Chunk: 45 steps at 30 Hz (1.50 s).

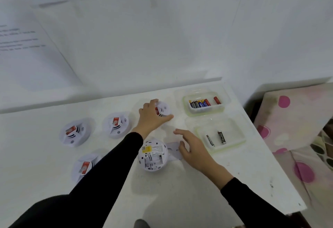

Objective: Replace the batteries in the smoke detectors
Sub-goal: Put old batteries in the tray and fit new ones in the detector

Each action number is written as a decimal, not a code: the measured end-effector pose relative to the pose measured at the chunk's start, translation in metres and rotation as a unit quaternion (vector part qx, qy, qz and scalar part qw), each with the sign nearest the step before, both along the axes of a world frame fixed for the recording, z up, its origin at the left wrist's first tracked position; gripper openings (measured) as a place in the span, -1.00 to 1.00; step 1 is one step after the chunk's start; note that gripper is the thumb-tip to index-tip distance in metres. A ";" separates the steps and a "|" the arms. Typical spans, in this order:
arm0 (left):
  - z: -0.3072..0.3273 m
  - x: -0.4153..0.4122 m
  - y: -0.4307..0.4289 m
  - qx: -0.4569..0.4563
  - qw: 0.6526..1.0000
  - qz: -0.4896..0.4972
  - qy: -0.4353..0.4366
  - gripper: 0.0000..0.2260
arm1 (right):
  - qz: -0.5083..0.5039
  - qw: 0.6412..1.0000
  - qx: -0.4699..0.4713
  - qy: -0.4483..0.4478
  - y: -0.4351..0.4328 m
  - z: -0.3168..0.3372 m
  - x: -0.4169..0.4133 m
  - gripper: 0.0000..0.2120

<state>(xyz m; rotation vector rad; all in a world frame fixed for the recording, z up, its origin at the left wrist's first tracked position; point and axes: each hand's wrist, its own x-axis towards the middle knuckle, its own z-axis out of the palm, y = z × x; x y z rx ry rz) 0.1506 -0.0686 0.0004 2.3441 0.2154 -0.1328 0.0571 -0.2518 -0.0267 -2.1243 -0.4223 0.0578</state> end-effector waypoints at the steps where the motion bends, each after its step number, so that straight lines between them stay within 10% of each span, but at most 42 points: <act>1: 0.009 -0.006 0.001 -0.099 0.995 0.019 -0.001 -0.26 | -0.011 1.000 0.013 -0.013 0.000 0.004 0.002 -0.65; 3: 0.029 -0.022 0.000 -0.372 0.926 0.058 0.031 -0.40 | -0.045 0.997 0.048 -0.038 0.002 0.015 0.007 -0.66; 5: 0.045 -0.042 -0.002 -0.617 0.778 0.083 0.081 -0.51 | -0.074 0.991 0.108 -0.039 0.004 0.033 0.011 -0.68; 7: 0.051 -0.062 -0.007 -0.714 0.688 0.086 0.094 -0.49 | -0.074 0.986 0.143 -0.040 0.004 0.050 0.013 -0.66; 11: 0.051 -0.086 -0.032 -0.763 0.637 0.080 0.072 -0.43 | -0.043 0.990 0.090 -0.097 -0.001 0.070 0.015 -0.48; 19: 0.047 -0.104 -0.075 -0.766 0.634 0.102 -0.006 -0.54 | -0.024 0.982 -0.020 -0.188 -0.015 0.084 0.010 -0.38; 45: 0.052 -0.099 -0.102 -0.621 0.772 0.113 -0.076 -0.66 | 0.118 0.989 -0.063 -0.058 -0.043 0.103 0.021 -0.25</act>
